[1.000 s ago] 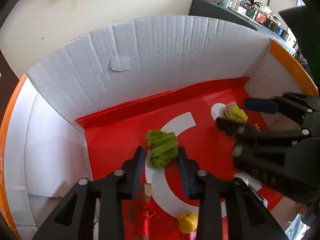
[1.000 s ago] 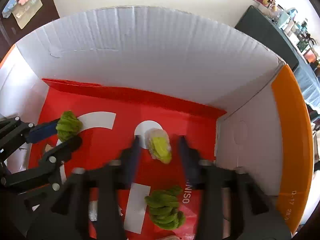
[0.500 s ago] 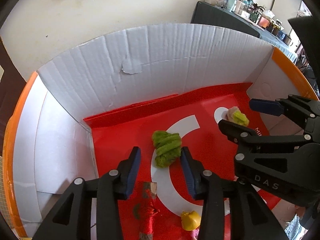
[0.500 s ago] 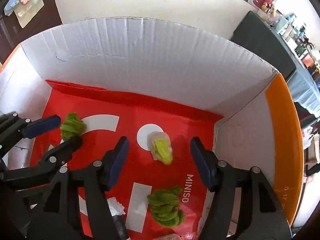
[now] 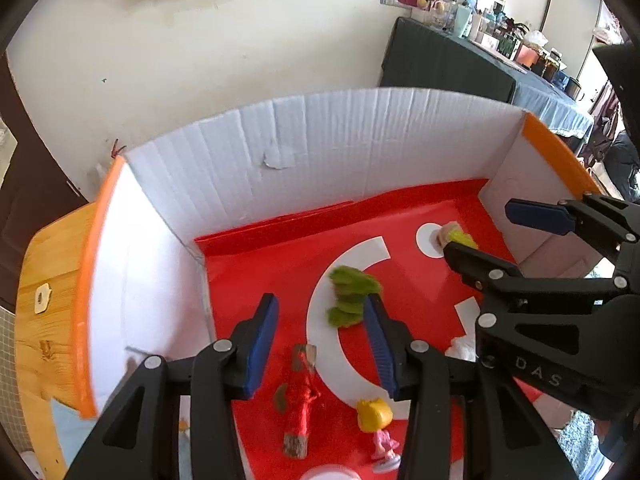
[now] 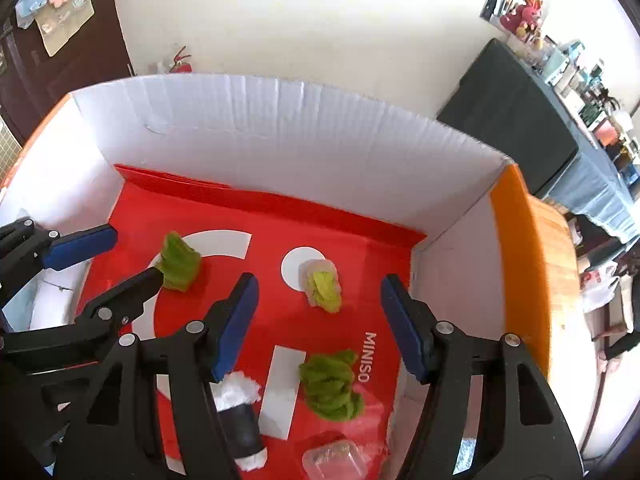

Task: Organize objects
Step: 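Withdraw both open tools from the box back over the towel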

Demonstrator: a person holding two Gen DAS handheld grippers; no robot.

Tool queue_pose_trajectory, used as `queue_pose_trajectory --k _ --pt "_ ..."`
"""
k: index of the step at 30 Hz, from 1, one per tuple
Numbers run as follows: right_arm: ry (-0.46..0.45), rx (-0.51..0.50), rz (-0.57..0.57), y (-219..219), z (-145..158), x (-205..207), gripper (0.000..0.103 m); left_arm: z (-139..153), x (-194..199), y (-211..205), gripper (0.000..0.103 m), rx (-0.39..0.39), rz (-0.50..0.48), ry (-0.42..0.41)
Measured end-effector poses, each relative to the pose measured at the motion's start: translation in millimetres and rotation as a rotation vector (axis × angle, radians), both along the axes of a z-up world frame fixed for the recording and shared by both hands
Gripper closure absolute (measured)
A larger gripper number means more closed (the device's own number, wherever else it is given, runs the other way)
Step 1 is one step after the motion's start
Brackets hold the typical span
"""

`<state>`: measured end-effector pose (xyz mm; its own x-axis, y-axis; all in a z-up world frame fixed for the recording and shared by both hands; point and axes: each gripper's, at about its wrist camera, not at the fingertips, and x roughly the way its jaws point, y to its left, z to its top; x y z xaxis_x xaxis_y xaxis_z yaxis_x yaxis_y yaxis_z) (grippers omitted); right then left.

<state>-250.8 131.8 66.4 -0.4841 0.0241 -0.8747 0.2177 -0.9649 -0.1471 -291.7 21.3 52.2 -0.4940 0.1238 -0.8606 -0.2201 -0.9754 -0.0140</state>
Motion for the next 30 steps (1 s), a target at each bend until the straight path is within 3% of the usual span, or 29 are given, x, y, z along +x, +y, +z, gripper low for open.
queue_pose_trajectory --k 9,17,24,30 --pt "0.057 0.0 -0.014 18 28 -11 0.039 27 19 4 0.054 0.008 0.014 0.053" --pt "0.162 0.004 -0.03 32 57 -3 0.033 70 54 -12 0.047 -0.015 0.079 0.225" --pt "0.3 0.011 -0.013 27 80 49 0.022 100 101 -26 0.034 -0.009 0.137 0.382" --pt "0.364 -0.071 -0.006 34 87 100 0.019 115 157 -39 0.026 0.043 0.145 0.473"
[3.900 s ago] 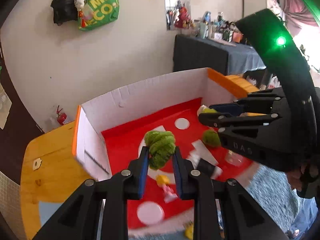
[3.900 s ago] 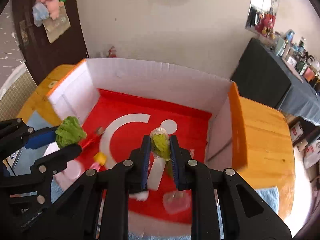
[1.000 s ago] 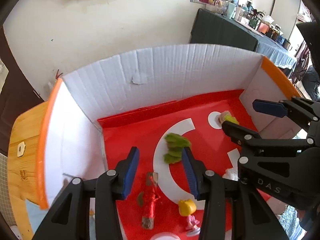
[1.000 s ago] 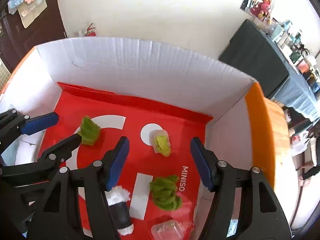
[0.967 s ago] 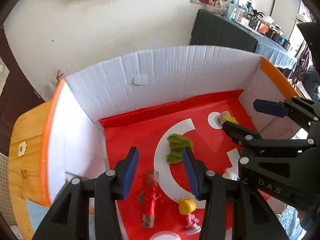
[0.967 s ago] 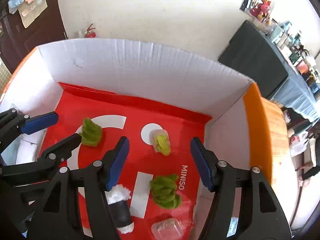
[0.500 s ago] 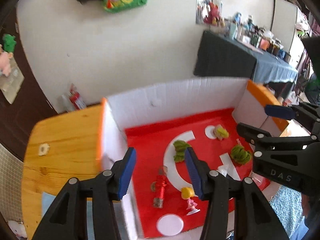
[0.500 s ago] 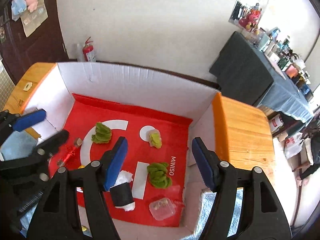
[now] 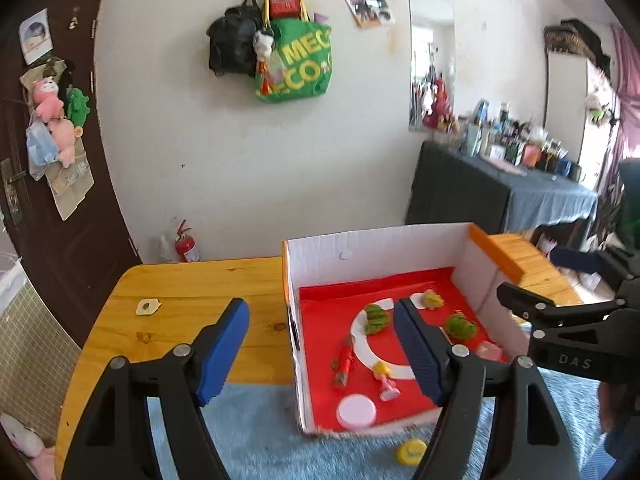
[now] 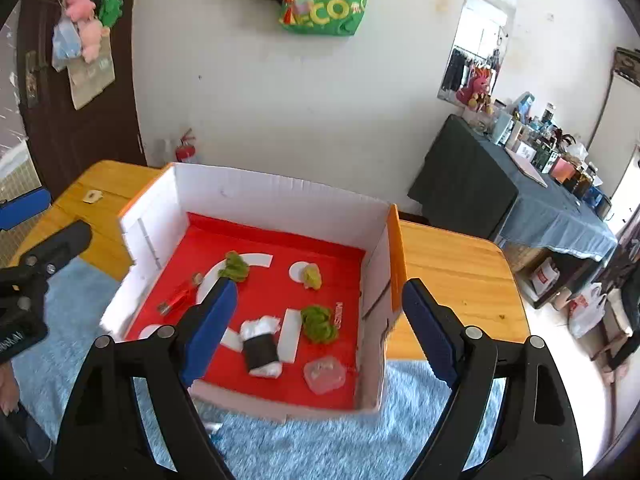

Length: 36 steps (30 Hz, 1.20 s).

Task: Organize objects
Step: 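Withdraw both open tools from the box back over the towel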

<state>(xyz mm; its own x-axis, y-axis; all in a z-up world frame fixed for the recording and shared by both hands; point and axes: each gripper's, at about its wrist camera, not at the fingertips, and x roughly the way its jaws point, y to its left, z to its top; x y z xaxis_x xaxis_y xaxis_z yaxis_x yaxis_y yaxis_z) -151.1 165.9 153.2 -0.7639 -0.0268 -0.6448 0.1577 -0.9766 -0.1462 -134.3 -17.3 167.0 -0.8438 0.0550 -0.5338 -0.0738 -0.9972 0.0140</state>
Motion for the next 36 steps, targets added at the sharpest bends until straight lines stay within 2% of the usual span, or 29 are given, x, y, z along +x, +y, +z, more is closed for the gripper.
queue_pose_trajectory --k 7,9,13,18,21,26,30,36 --pt "0.129 -0.02 0.015 6 -1 67 0.01 -1 70 6 0.01 0.0 -0.056 0.11" --pt "0.15 -0.043 0.014 9 -3 84 0.009 -7 84 8 0.006 0.014 -0.073 0.115" --pt "0.147 -0.081 0.009 16 -15 108 0.007 -24 107 9 0.006 0.042 -0.094 0.108" --pt "0.18 -0.121 -0.009 24 -36 132 0.006 -49 122 4 0.005 0.08 -0.063 0.103" --pt "0.182 -0.151 -0.002 24 -53 143 0.006 -68 130 5 0.005 0.075 -0.054 0.107" --pt "0.207 -0.13 -0.03 20 -83 155 0.006 -94 137 3 0.005 0.103 -0.05 0.084" --pt "0.181 -0.125 -0.032 16 -100 157 0.006 -109 140 1 0.005 0.122 -0.045 0.065" --pt "0.157 -0.204 -0.061 26 -108 156 0.006 -129 140 4 0.005 0.114 -0.043 0.019"
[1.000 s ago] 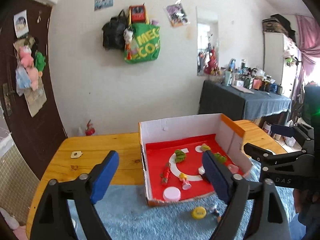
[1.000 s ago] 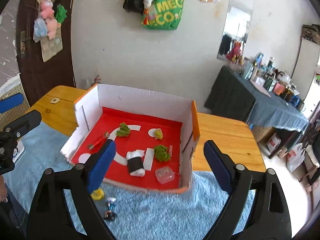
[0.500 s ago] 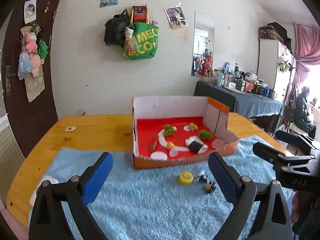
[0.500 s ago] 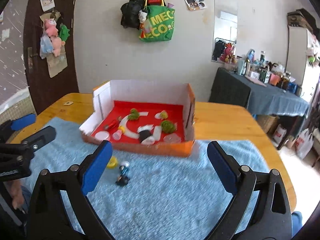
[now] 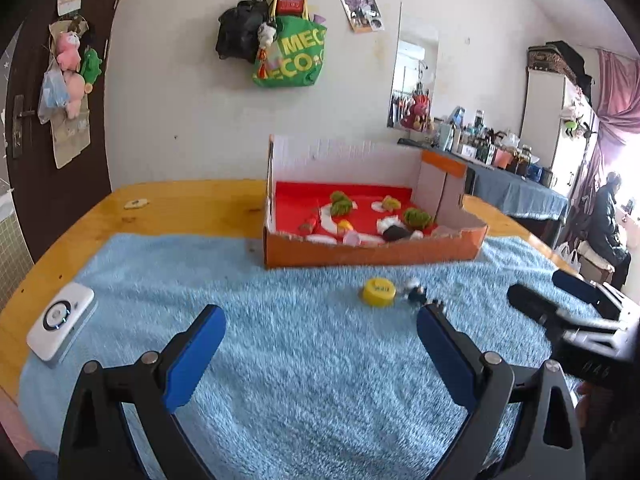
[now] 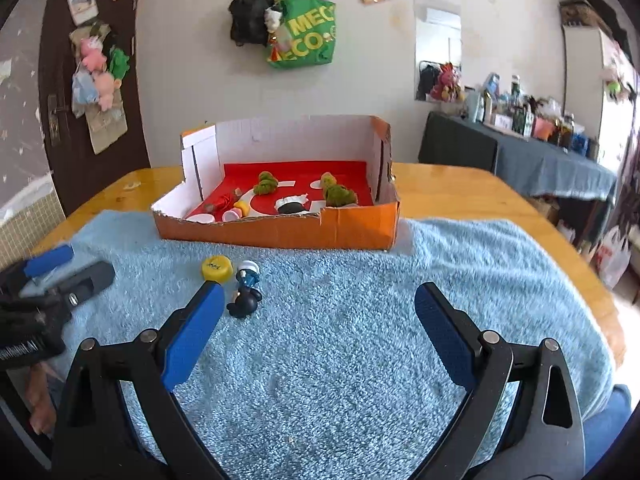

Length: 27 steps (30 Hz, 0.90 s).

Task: Organize objects
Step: 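Withdraw both open tools from the box back over the towel, then move the left tool to the yellow round cap while the right tool approaches the small figurine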

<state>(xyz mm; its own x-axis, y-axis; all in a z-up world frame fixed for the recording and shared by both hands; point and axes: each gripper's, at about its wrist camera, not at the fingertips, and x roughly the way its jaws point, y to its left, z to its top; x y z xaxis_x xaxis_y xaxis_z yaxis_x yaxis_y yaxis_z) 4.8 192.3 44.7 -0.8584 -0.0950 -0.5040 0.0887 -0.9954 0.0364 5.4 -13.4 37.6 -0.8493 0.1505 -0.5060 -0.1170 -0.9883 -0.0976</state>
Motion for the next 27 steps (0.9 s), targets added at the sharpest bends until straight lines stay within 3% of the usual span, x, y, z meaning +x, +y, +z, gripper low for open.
queue_pose_trajectory --k 27 --pt "-0.094 -0.053 0.022 9 -23 -18 0.006 -22 -26 13 0.005 -0.002 -0.039 -0.116"
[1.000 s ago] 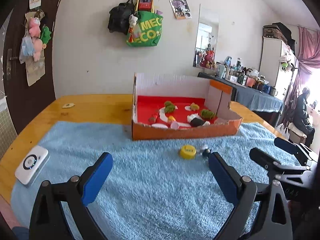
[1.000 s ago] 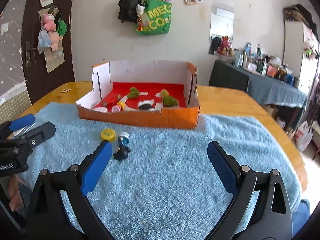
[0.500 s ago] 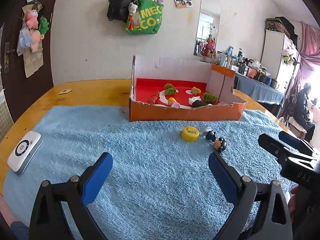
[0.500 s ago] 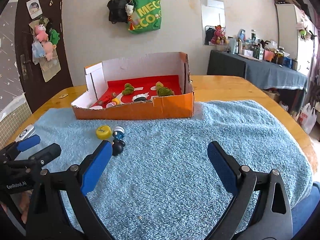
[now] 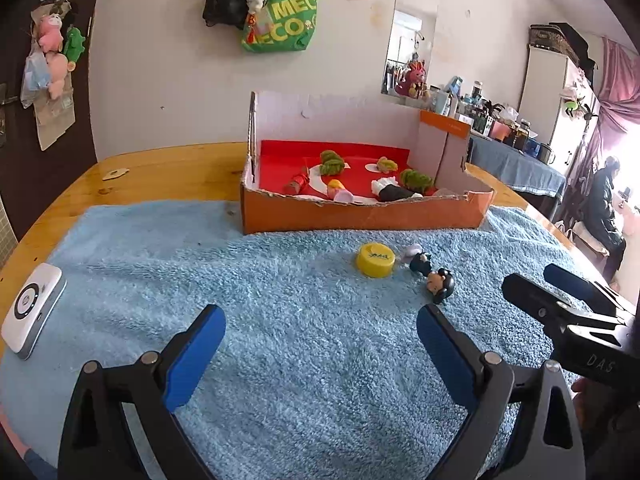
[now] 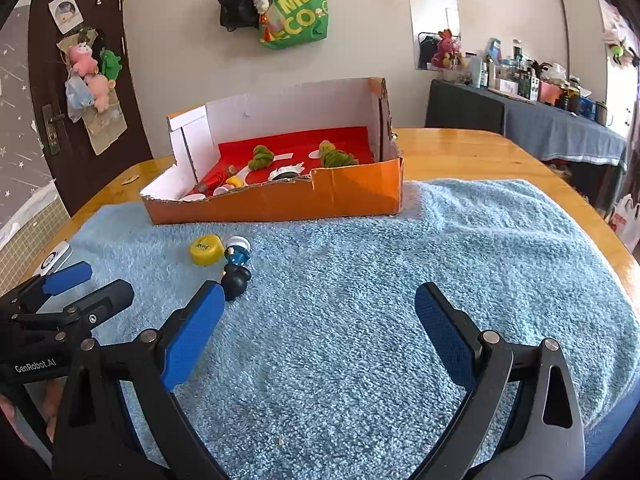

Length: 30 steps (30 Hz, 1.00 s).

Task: Organize objects
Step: 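Move the left tool to the yellow round cap while the right tool approaches the small figurine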

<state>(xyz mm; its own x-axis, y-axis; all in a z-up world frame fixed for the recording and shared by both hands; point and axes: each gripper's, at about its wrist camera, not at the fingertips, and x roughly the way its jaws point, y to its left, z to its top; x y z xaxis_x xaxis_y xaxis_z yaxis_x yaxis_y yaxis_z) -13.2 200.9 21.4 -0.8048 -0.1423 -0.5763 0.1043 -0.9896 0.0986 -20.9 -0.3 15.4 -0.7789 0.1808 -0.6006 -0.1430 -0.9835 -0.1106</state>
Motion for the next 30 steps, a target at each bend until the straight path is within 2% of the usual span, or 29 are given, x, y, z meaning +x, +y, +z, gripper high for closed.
queue_pose_trajectory --k 8,13,21,24,27,30 --pt "-0.018 0.017 0.022 -9 4 -12 0.006 0 -12 -2 0.005 0.003 -0.015 -0.027" --pt "-0.053 0.03 0.06 -18 4 -26 0.006 2 -28 0 0.007 -0.007 -0.075 -0.064" --pt "-0.109 0.038 0.116 -23 1 -41 0.006 -4 -52 4 0.019 -0.047 -0.169 -0.126" --pt "-0.127 0.054 0.131 -26 -2 -46 0.006 -4 -61 6 0.019 -0.069 -0.213 -0.152" --pt "-0.14 0.065 0.144 -29 -4 -49 0.006 -4 -67 11 0.021 -0.128 -0.237 -0.16" --pt "-0.166 0.082 0.158 -33 -7 -55 0.006 -2 -72 14 0.023 -0.145 -0.263 -0.165"
